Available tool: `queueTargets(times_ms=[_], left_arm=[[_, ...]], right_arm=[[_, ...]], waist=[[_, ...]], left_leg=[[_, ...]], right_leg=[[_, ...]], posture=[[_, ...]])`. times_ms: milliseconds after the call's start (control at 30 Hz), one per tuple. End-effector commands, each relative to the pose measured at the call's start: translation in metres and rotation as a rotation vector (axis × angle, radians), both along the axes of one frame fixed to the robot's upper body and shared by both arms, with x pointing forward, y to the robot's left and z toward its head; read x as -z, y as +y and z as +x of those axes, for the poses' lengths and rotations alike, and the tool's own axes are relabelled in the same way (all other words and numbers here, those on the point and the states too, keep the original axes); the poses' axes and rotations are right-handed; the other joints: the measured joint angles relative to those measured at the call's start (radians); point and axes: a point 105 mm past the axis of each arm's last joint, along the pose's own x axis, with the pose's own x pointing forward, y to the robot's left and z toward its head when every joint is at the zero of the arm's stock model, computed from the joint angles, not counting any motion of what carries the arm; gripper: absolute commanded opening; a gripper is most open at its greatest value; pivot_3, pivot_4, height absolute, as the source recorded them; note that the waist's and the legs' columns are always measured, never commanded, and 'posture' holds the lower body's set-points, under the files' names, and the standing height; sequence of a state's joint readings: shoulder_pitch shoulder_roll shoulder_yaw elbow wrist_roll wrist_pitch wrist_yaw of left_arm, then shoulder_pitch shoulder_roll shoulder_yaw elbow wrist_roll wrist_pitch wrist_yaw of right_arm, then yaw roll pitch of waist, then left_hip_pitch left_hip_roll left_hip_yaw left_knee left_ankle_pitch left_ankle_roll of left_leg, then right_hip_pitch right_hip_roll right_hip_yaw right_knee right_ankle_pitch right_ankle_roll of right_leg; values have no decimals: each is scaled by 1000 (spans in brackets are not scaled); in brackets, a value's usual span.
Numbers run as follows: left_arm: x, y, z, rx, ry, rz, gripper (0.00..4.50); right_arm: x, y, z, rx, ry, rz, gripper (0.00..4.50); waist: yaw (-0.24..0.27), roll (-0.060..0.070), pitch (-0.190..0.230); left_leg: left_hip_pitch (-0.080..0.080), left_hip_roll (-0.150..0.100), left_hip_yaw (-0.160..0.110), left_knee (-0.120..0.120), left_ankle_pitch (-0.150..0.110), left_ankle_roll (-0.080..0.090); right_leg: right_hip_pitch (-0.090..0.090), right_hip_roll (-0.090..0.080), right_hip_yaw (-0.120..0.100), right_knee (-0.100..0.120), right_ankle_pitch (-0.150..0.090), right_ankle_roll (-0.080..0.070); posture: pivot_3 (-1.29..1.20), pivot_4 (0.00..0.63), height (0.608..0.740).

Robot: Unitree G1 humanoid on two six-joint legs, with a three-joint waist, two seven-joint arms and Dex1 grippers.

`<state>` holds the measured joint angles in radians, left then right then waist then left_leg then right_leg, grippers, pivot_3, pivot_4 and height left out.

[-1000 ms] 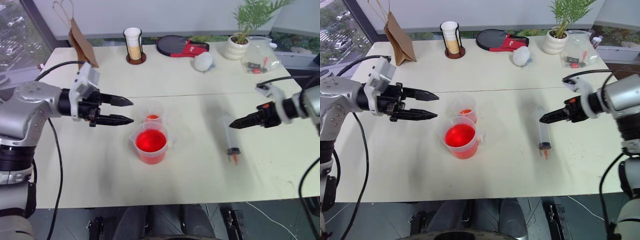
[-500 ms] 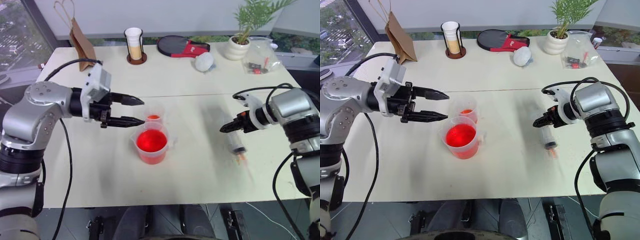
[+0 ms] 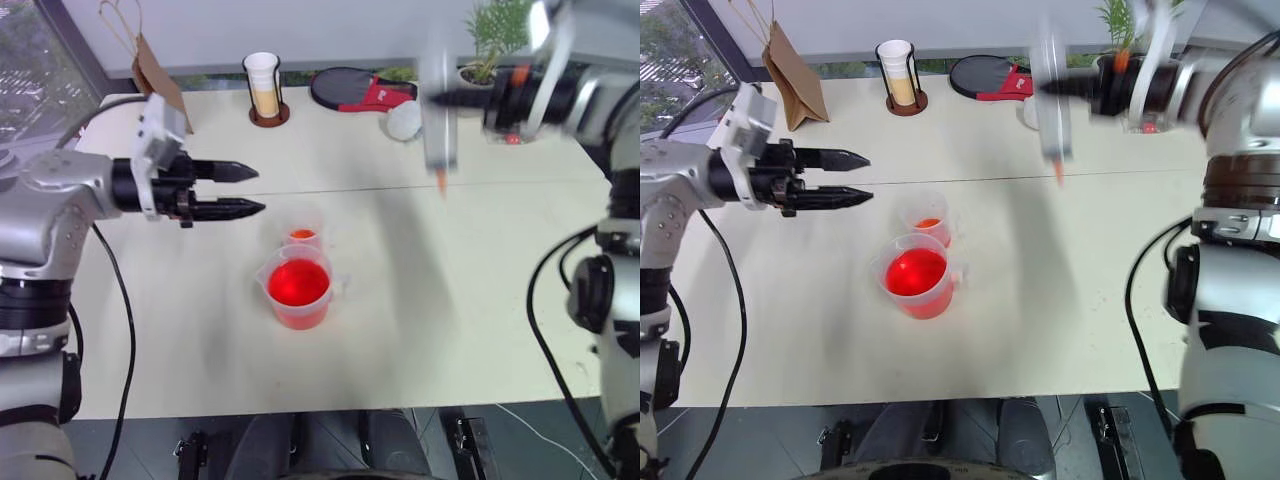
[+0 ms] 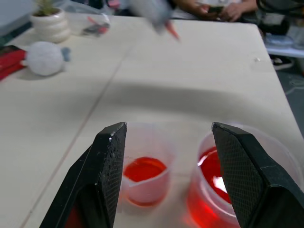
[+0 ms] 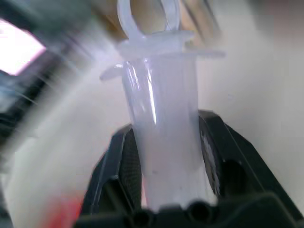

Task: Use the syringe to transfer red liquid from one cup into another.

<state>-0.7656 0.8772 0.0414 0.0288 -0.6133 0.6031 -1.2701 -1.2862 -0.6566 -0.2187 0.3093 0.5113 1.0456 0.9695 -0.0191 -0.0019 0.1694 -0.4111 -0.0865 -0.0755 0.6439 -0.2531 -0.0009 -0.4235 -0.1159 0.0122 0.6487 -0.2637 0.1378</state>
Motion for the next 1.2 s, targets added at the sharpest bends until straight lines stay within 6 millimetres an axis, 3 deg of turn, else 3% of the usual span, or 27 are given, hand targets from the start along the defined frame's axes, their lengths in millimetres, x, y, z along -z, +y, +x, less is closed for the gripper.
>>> queueTargets(times_ms=[33,267,400,600,900,1200], left_arm=[[-26,12,-1,-27,-65,-7,2938],[-38,7,-15,-9,-73,31,2938],[-53,3,-28,21,-56,-39,2938],[-69,-2,-41,43,-67,-122,2938],[-63,-8,-39,56,-66,-117,2938],[-58,-19,-26,76,-102,-118,2938]], right_arm=[[-12,30,-32,-167,-135,134,1381],[45,81,-75,-417,-106,246,1381],[59,96,-78,-422,-55,356,1381],[102,105,-79,-374,-60,237,1381],[130,114,-73,-337,-70,164,1381],[138,125,-80,-356,-74,154,1381]], waist=[[-1,-3,-1],[7,-5,-1],[-2,-5,-1],[-2,-5,-1],[-1,-5,-1],[1,-5,-1]], left_leg=[[0,0,-1,0,0,0],[0,-4,-3,5,-1,1],[0,-3,-3,4,0,-1],[0,-3,-3,4,1,-1],[0,-2,-3,4,1,-2],[0,-2,-3,4,2,-2]], right_leg=[[0,0,0,0,0,0],[4,-3,3,0,0,0],[3,-2,3,1,0,0],[2,-1,3,1,0,0],[3,0,3,2,0,0],[3,0,3,2,0,0]], posture=[[0,150,739],[0,150,739],[0,150,739],[0,150,739],[0,150,739],[0,150,739]])
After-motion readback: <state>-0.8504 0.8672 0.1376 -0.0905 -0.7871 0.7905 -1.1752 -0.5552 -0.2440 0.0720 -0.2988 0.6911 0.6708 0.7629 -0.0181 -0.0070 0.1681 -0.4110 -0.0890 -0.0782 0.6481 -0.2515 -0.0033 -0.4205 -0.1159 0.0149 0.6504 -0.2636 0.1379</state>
